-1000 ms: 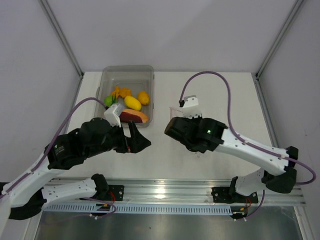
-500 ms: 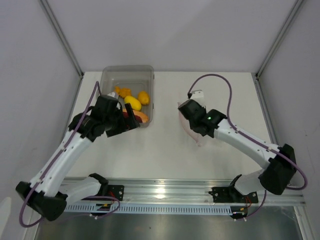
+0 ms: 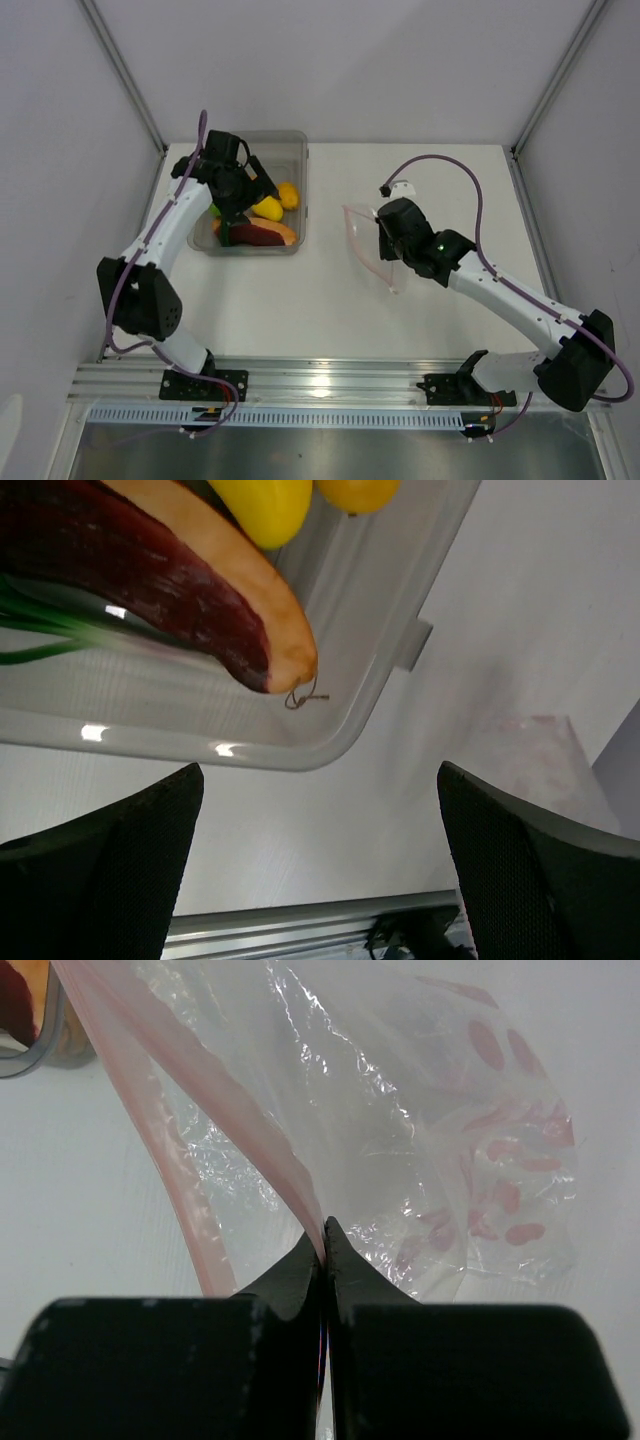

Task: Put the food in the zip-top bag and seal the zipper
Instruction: Pick up the fake fruit from the bin.

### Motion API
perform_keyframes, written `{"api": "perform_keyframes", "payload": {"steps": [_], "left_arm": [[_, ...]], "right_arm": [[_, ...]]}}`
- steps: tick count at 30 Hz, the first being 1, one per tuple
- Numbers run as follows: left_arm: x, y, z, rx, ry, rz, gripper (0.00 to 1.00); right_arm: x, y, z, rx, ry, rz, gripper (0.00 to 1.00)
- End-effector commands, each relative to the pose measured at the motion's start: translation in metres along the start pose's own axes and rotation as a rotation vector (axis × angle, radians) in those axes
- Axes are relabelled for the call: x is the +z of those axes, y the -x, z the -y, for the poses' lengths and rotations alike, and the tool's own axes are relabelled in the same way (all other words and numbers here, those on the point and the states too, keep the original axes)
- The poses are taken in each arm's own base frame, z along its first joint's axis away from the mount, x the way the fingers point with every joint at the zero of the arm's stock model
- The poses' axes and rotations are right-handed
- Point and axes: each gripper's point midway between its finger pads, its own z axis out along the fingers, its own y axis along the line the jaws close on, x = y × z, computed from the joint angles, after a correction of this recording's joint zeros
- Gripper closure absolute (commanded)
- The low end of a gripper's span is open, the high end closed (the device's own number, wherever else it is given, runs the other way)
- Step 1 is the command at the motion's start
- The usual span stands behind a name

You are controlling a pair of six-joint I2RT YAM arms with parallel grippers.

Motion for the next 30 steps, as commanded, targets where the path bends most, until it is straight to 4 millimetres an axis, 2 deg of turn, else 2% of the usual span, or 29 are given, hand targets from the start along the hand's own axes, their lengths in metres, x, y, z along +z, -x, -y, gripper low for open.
{"api": "perform_keyframes", "payload": {"steps": [1,9,13,16,19,22,30], "left_arm": [[0.007,0.044,0.002,-0.139,0.010,0.067,0.01],[0.065,0.094,-0.005,-0.328,0.087,0.071,0.03],[0.083,0.108,-0.005,-0.373,0.116,0.092,0.05],[0.088,0.122,-0.002,-0.398,0.116,0.126,0.05],[0.105,0.123,-0.007,-0.416,0.145,0.115,0.05],[0.112,0.124,-0.014,-0.422,0.180,0.124,0.05],[0.137,0.112,-0.031,-0.461,0.247,0.083,0.05]], "right_arm": [[0.003,0.011,-0.006,-0.003,0.027,0.038,1.00],[-0.006,0.005,0.010,-0.027,-0.011,0.034,1.00],[-0.005,-0.001,0.023,-0.024,-0.033,0.031,1.00],[-0.002,-0.005,0.026,-0.018,-0.031,0.027,1.00],[0.001,-0.006,0.029,-0.016,-0.034,0.019,1.00],[0.004,-0.006,0.031,-0.018,-0.036,0.018,1.00],[0.005,-0.004,0.029,-0.011,-0.020,0.027,1.00]]}}
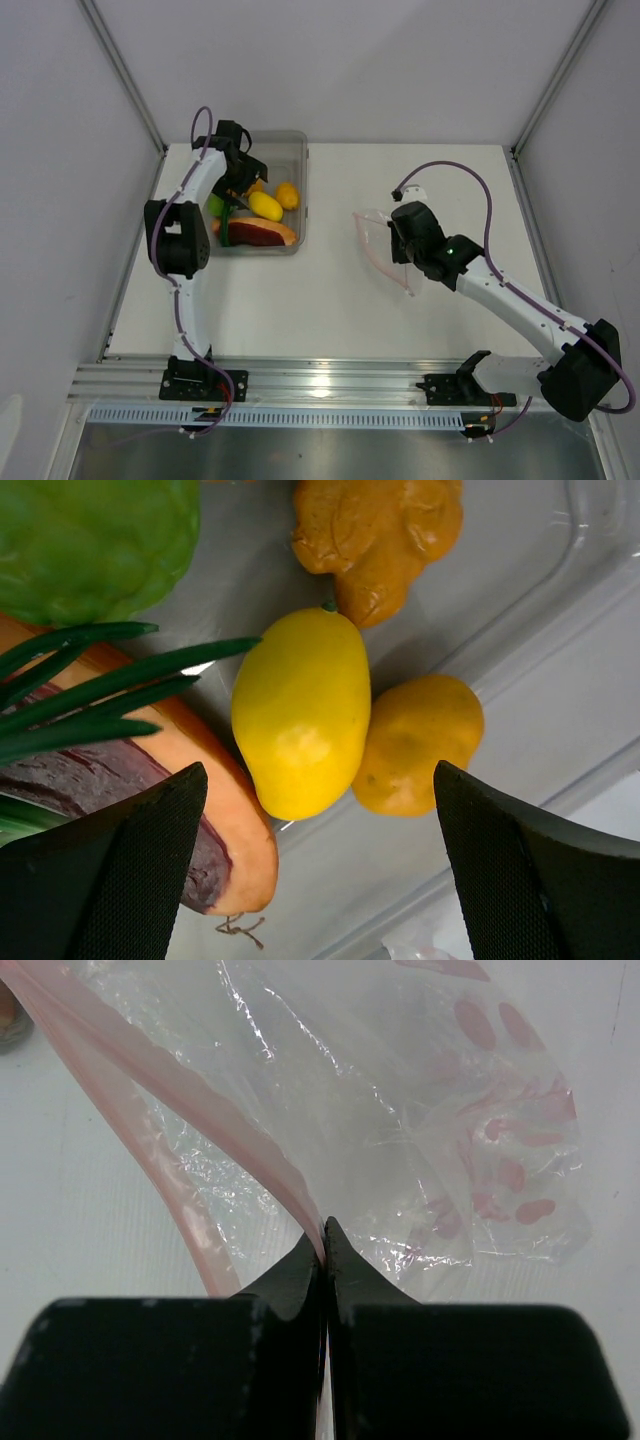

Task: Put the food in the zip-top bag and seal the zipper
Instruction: Pick up the fake fruit from the bin.

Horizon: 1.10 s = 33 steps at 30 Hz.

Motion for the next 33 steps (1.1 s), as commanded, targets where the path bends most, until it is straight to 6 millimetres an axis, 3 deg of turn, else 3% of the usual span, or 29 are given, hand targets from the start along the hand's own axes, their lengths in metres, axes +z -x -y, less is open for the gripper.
{"api": "perform_keyframes", "payload": {"steps": [1,13,18,28,31,33], "left_arm": [[0.005,0.005,0.003,-0.032,0.010,0.014,0.05],[0.034,0.001,0.002,-0.083,0.025,-0.006,0.08],[0.046,0.000,0.005,-0.088,0.018,-0.013,0.16],[0.046,0.002,0.002,-0.091,0.021,0.002,0.22],[0.046,0.002,0.003,-0.076,0.014,0.004,0.31],[0.045,0.001,0.004,-0.062,0.004,0.000,0.49]], "right_arm": [[-0.002,0.011,-0.003,0.007,0.024,0.042,1.00],[-0.001,0.003,-0.002,0.007,0.028,0.038,1.00],[0.000,0.000,0.000,0.004,0.024,0.031,1.00],[-0.002,0.001,0.001,0.005,0.024,0.042,1.00],[-0.002,0.002,0.000,0.007,0.028,0.042,1.00],[-0.003,0.003,-0.001,0.009,0.030,0.044,1.00]]}}
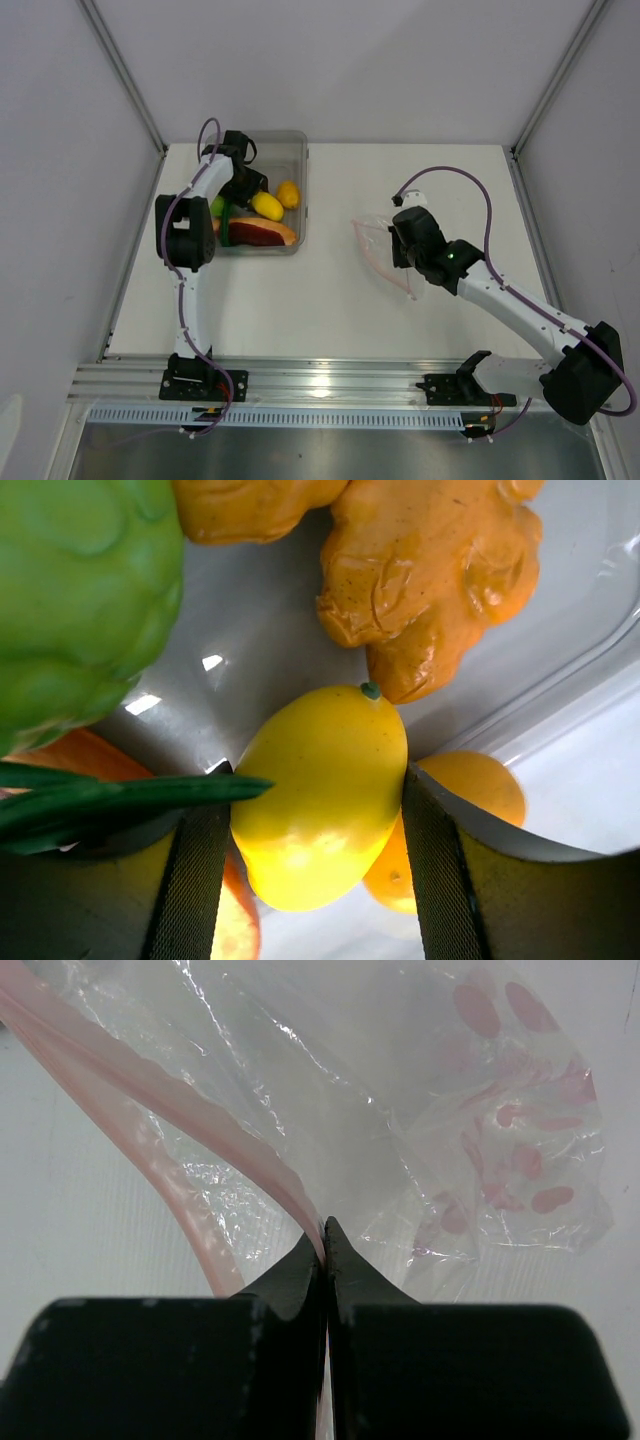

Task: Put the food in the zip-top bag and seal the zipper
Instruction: Pick up the fake fruit from the bin.

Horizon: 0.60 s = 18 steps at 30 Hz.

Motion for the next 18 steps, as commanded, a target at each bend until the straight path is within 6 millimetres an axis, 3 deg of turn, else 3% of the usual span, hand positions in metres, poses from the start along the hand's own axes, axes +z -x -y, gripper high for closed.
{"api": "perform_keyframes", "payload": {"steps": [1,4,9,17,18], "left_arm": [[-0.015,0.006,0.012,0.014,-0.058,0.020,0.62],[-0.022,0.006,0.011,0.022,-0.070,0.024,0.79],[-0.041,0.006,0.009,0.040,-0.088,0.036,0.98],[-0.093,0.003,0.007,0.089,-0.167,0.069,0.99],[-0.103,-0.006,0.001,0.106,-0.191,0.040,0.99]], "right_arm": [[-0.006,0.014,-0.002,0.016,0.019,0.053,1.00],[-0.008,0.016,-0.003,0.023,0.025,0.054,1.00],[-0.012,0.018,-0.006,0.038,0.042,0.052,1.00],[-0.021,0.019,-0.005,0.062,0.048,0.048,1.00],[-0.022,0.019,-0.005,0.068,0.050,0.048,1.00]]}}
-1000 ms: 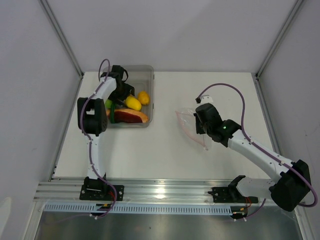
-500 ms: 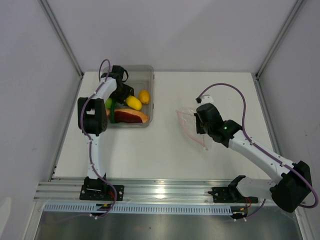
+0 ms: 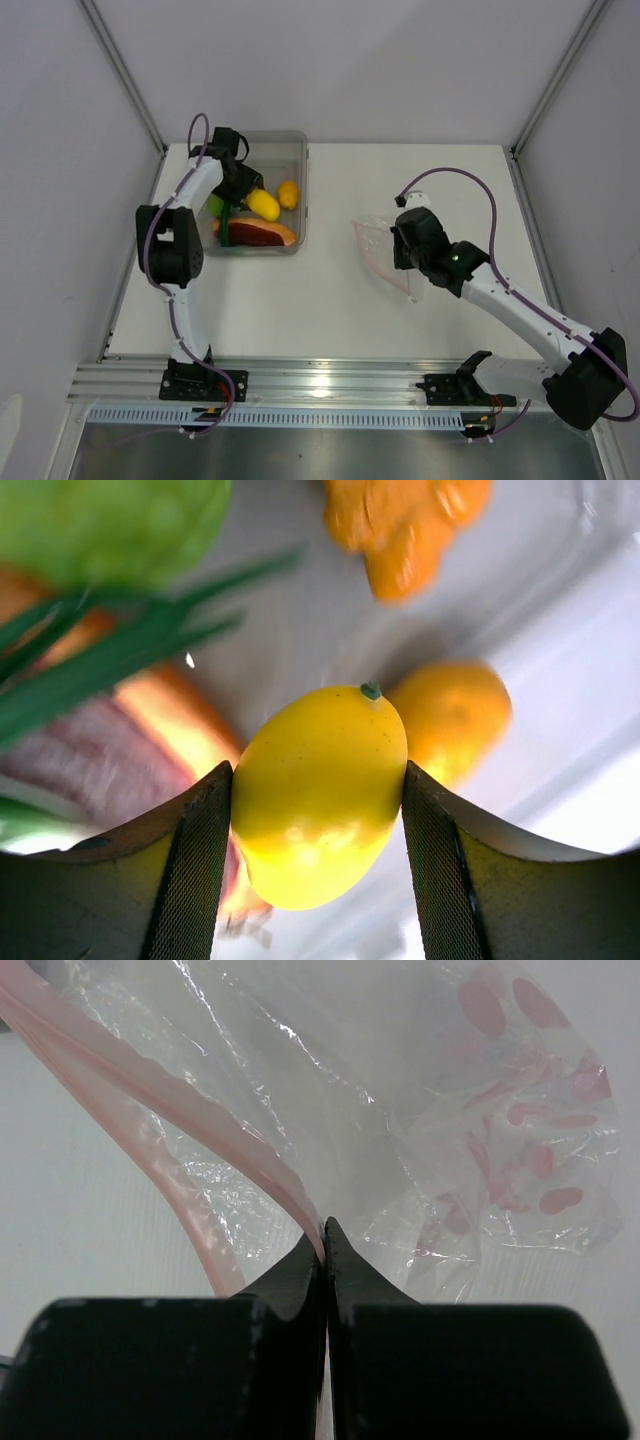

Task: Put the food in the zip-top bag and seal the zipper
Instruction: Pick up the fake fruit from the bin, then place the fake fruit in the zipper food storage bag.

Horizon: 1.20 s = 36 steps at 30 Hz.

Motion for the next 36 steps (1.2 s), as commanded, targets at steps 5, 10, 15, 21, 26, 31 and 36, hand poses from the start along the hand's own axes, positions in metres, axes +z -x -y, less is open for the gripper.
{"api": "perform_keyframes", "payload": {"steps": [5,10,15,21,26,31,36], "left_arm": [[-0.089,-0.028,0.012,0.129,-0.286,0.010,0.99],[-0.147,-0.056,0.026,0.268,-0.522,0.058,0.99],[-0.206,-0.117,0.052,0.531,-0.773,0.042,0.99],[-0.280,-0.193,0.061,0.840,-1.123,0.058,1.00],[-0.323,-0.240,0.040,1.011,-1.332,0.121,0.99],[-0.348,-0.260,0.025,1.068,-1.473,0.144,0.99],[-0.352,-0.273,0.016,1.085,-1.518,0.141,0.99]], "right_arm": [[-0.019,0.020,-0.010,0.071,0.059,0.039,1.00],[-0.027,0.019,-0.024,0.082,0.129,-0.005,1.00],[-0.038,0.020,-0.035,0.087,0.200,-0.034,1.00],[-0.048,0.015,-0.042,0.082,0.248,-0.080,1.00],[-0.061,0.012,-0.054,0.101,0.331,-0.110,1.00],[-0.077,0.019,-0.066,0.147,0.416,-0.115,1.00],[-0.093,0.027,-0.079,0.194,0.519,-0.125,1.00]]}}
